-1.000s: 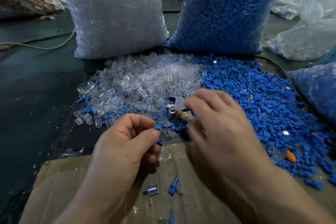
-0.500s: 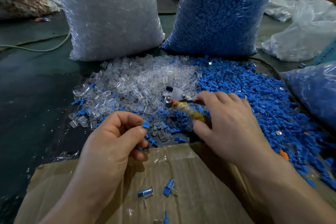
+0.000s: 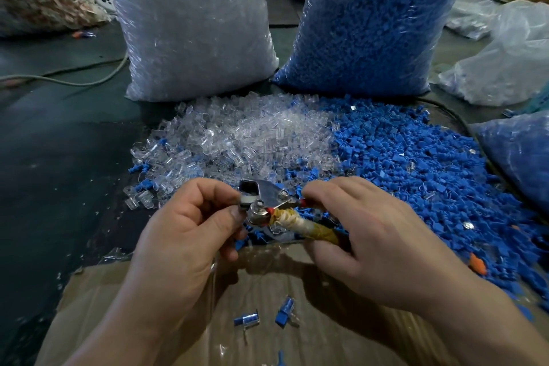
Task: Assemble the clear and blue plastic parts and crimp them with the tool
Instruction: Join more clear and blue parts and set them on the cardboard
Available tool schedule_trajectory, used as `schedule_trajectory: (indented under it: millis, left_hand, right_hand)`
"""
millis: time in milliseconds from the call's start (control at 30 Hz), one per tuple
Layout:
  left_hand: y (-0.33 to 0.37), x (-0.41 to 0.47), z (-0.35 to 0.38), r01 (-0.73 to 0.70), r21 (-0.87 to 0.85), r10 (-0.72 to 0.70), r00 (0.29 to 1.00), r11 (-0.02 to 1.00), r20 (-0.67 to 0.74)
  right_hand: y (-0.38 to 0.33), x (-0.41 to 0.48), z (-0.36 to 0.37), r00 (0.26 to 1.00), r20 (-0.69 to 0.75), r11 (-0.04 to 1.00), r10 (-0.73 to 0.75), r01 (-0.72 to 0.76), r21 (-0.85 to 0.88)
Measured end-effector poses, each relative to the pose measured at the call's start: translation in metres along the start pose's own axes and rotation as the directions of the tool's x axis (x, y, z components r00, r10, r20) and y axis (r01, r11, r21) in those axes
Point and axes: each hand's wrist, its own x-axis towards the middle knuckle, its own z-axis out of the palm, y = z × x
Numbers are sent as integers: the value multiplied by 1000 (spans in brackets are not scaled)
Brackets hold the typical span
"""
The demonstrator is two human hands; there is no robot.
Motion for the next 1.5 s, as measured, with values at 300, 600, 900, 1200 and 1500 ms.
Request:
schedule_trajectory:
  millis: [300,600,900,1200,1500]
  left_hand:
    - [4,-1,2,-39,21,39,999,999,11]
    - [1,-3,0,-40,-27,39,998,999,-40]
    - [-10,-4,6,86,323,-79,996,942,-34]
    - [-9,-12,14,11,466,22,998,885,-66]
    - [11,-18,18,-117,447,141,990,887,-22]
  right_hand:
    - [1,3,1,999,8,998,-33,33,-62]
    - [2,2,2,998,-60,1000,-1,1,-1]
    - [29,17,9,972,-106,950,211,-230,-213]
    - [-5,11,10,981,-189,993,46,-66,-102]
    - [-28,6,19,961,-223,984,-163,143,-104]
